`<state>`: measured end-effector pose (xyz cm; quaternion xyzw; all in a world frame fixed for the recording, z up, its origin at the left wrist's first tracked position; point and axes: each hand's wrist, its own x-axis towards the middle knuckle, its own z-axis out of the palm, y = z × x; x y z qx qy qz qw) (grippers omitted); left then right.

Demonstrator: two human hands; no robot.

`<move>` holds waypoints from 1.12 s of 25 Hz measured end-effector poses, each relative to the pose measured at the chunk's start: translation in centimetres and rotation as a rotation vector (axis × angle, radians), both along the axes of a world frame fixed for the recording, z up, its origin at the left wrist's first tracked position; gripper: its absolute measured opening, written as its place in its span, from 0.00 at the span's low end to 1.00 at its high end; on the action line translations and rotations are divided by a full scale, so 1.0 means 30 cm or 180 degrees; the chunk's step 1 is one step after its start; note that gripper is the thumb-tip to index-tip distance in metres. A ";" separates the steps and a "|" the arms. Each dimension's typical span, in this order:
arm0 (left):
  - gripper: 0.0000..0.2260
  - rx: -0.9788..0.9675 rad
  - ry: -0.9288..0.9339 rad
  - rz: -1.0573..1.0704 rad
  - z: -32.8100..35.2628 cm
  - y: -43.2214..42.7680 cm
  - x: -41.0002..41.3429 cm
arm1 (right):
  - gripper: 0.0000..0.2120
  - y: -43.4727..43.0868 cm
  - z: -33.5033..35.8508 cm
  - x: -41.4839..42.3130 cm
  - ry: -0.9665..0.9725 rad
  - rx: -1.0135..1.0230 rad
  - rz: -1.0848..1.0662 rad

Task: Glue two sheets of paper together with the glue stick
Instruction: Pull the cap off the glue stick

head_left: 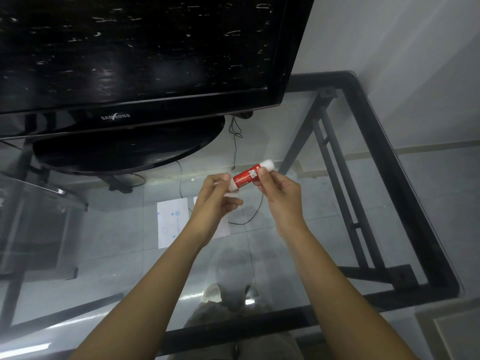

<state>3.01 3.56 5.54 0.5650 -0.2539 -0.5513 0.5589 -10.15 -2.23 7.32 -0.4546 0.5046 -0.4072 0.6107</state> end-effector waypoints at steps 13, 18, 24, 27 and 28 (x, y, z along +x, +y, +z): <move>0.07 -0.0202 -0.0037 0.0087 -0.001 -0.004 0.040 | 0.09 -0.009 -0.005 0.005 0.0088 0.0048 -0.0036; 0.05 -0.0357 -0.0413 0.0056 -0.001 0.007 0.067 | 0.06 0.003 -0.012 0.027 0.0064 0.0040 0.0074; 0.12 -0.0516 -0.0574 -0.0125 0.000 0.017 0.073 | 0.12 0.002 0.001 0.033 0.0234 0.0032 0.0311; 0.13 -0.0417 -0.0345 0.0155 0.004 0.024 0.097 | 0.24 -0.008 -0.030 0.027 0.1044 -0.0360 0.0909; 0.13 -0.0389 -0.0322 0.0243 0.003 0.030 0.113 | 0.28 -0.008 -0.046 0.026 0.1360 -0.0530 0.1178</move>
